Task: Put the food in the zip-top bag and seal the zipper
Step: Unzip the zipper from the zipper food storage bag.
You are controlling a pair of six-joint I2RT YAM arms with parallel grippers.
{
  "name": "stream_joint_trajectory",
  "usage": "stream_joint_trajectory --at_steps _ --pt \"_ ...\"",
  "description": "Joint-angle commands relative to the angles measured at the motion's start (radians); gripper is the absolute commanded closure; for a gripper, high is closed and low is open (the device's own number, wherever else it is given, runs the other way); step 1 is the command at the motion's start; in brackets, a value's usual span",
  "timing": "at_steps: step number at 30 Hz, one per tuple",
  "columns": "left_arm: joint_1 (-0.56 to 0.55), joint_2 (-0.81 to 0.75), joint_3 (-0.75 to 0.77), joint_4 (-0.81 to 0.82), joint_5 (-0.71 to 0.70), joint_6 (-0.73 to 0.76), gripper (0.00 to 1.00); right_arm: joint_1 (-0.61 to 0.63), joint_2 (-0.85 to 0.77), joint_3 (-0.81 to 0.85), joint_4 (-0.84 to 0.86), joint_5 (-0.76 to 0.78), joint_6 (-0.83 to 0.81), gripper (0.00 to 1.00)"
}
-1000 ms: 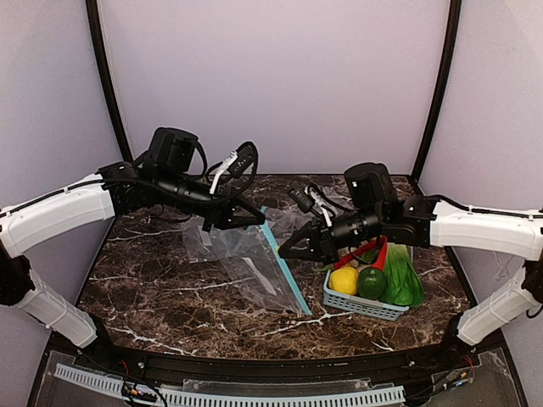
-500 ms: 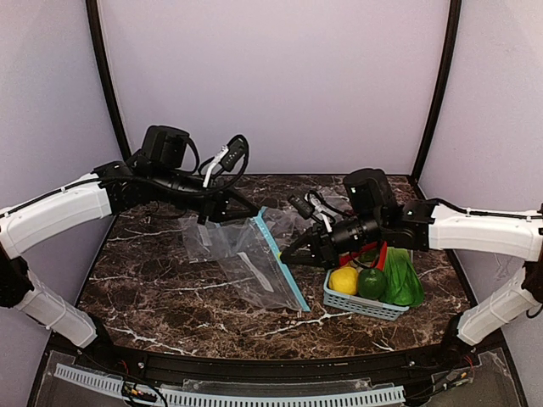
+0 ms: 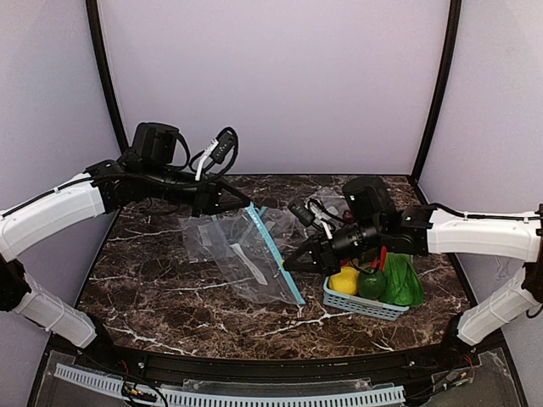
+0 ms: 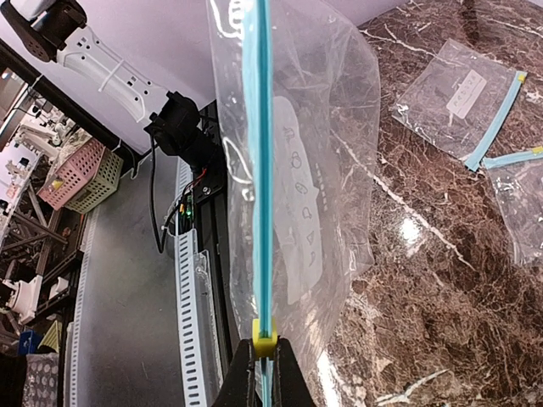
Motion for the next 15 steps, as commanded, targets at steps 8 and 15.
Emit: stream_joint_trajectory --at_steps 8,15 --pt "0.053 -0.061 -0.014 0.059 -0.048 -0.02 0.99 0.023 -0.003 -0.058 -0.032 -0.001 0.027 1.0" --pt "0.087 -0.074 -0.036 0.057 -0.048 -0.018 0.99 0.032 0.003 -0.081 -0.025 0.003 0.039 1.0"
